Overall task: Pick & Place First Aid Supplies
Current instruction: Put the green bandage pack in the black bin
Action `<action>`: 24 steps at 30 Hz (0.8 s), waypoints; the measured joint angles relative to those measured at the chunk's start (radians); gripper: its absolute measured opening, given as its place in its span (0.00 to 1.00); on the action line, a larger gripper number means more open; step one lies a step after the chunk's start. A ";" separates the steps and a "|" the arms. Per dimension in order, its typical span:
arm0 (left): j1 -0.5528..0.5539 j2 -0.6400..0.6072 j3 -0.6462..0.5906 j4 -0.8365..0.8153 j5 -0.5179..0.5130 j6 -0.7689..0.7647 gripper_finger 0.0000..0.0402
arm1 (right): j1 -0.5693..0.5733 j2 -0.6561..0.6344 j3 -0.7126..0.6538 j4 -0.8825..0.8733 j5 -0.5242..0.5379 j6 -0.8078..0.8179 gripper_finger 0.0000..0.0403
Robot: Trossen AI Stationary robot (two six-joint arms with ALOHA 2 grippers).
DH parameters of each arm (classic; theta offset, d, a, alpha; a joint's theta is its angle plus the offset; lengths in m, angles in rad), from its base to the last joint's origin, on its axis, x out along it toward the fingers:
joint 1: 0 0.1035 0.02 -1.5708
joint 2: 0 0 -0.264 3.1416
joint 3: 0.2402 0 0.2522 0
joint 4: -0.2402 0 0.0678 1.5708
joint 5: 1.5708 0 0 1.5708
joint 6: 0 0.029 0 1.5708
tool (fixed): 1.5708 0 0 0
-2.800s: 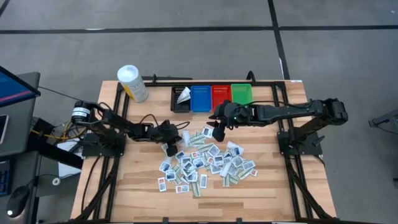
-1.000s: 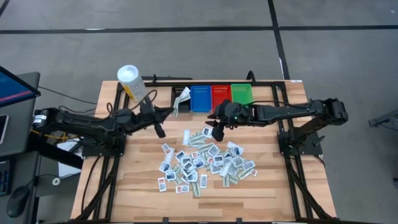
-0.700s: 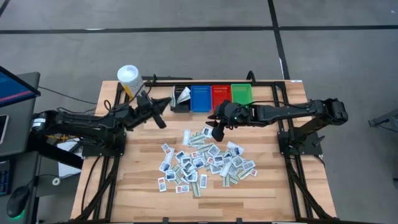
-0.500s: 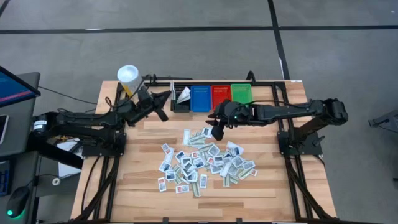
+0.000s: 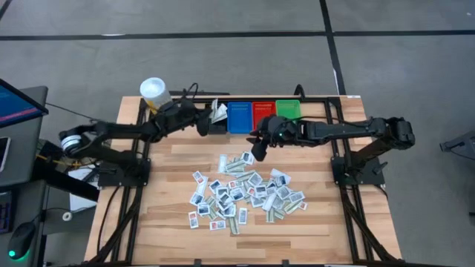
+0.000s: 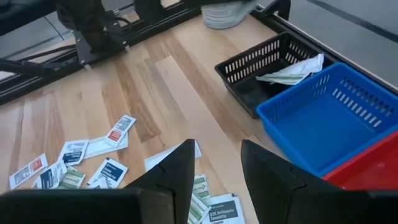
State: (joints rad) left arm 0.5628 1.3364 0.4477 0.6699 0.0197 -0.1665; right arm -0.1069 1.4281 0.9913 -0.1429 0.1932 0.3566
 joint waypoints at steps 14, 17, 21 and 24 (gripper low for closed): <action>0.032 0.086 0.000 0.008 0.041 0.003 0.02 | 0.001 0.000 0.000 -0.003 0.018 0.038 0.31; 0.032 0.086 0.000 0.010 0.033 0.004 0.02 | 0.001 0.000 0.000 -0.003 0.018 0.038 0.31; 0.032 0.086 0.000 0.026 0.033 0.004 0.03 | 0.001 0.000 0.000 -0.002 0.018 0.038 0.31; 0.032 0.086 0.000 0.036 0.033 0.004 0.07 | 0.001 0.000 0.000 0.000 0.018 0.038 0.31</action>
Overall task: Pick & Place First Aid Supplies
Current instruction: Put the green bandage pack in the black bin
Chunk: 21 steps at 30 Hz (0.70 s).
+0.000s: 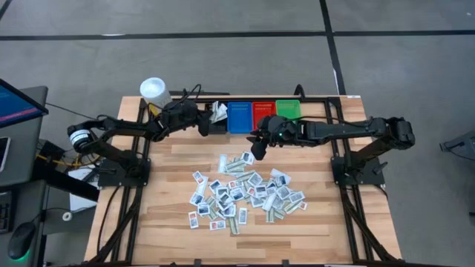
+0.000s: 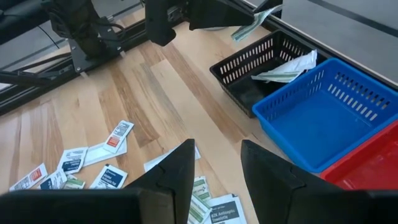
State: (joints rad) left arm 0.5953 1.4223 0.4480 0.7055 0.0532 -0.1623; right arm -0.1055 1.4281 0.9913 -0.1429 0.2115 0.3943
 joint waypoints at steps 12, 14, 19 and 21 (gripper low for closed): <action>0.000 0.000 0.000 -0.002 0.000 -0.040 0.25 | 0.000 0.000 0.000 0.000 0.000 0.000 0.31; 0.000 0.000 0.000 -0.002 0.000 -0.055 0.25 | 0.000 0.000 0.000 0.000 0.000 0.000 0.31; -0.002 0.000 0.000 -0.010 0.020 -0.077 0.25 | 0.000 0.000 0.000 0.001 0.000 0.000 0.31; -0.002 0.000 0.000 -0.010 0.049 -0.111 0.25 | 0.000 0.000 0.000 0.001 0.000 0.000 0.31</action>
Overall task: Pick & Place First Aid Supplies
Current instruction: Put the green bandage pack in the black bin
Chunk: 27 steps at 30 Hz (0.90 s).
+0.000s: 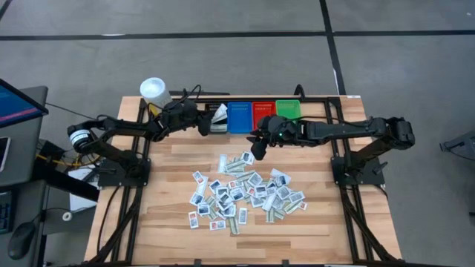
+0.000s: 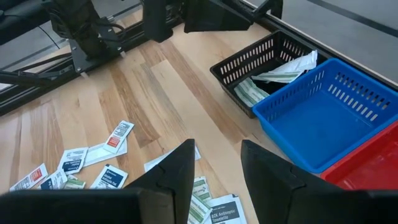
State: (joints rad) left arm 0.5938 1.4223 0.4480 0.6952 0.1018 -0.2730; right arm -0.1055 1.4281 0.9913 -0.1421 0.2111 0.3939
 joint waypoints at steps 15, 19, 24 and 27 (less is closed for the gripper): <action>-0.167 0.000 -0.020 -0.010 0.559 0.322 0.25 | 0.033 0.000 0.000 0.018 0.001 0.000 0.31; -0.268 0.000 -0.025 -0.007 0.441 0.423 0.25 | 0.034 0.000 0.000 0.018 0.004 0.001 0.31; -0.287 0.000 -0.025 -0.007 0.396 0.420 0.25 | 0.034 0.000 0.000 0.018 0.003 0.008 0.31; -0.281 0.000 -0.025 -0.007 0.391 0.420 0.25 | 0.034 0.000 0.000 0.016 0.003 0.008 0.31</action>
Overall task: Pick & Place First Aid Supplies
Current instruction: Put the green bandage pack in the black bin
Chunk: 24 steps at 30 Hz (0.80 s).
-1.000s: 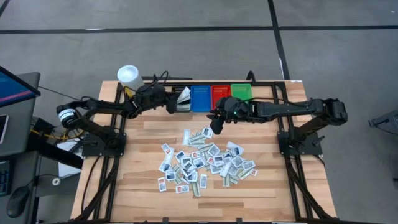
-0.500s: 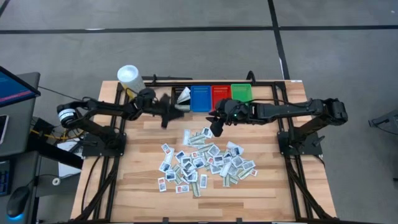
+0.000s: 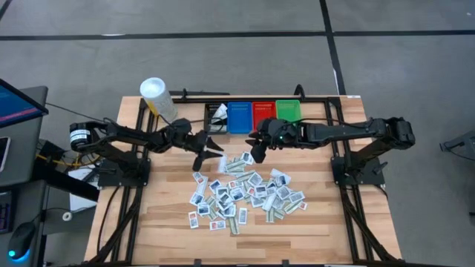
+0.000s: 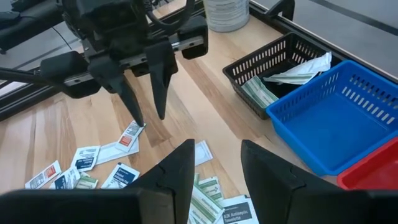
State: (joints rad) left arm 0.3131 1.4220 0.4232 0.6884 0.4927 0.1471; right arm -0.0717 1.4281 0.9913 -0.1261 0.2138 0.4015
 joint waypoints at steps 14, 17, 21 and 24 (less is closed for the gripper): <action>-0.041 0.000 0.000 -0.015 -0.128 0.002 0.26 | 0.001 0.000 0.000 0.000 -0.003 0.000 0.31; -0.052 0.000 0.000 -0.015 -0.134 -0.021 0.30 | 0.001 0.000 0.000 0.000 -0.003 0.000 0.31; -0.059 0.000 0.000 -0.016 -0.134 -0.024 0.38 | 0.002 0.000 0.000 0.000 -0.003 0.000 0.31; -0.059 0.000 0.000 -0.023 -0.136 -0.022 0.44 | 0.008 0.000 0.000 0.000 -0.003 0.000 0.31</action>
State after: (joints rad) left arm 0.2543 1.4220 0.4232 0.6656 0.3566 0.1252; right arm -0.0637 1.4281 0.9913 -0.1262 0.2111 0.4015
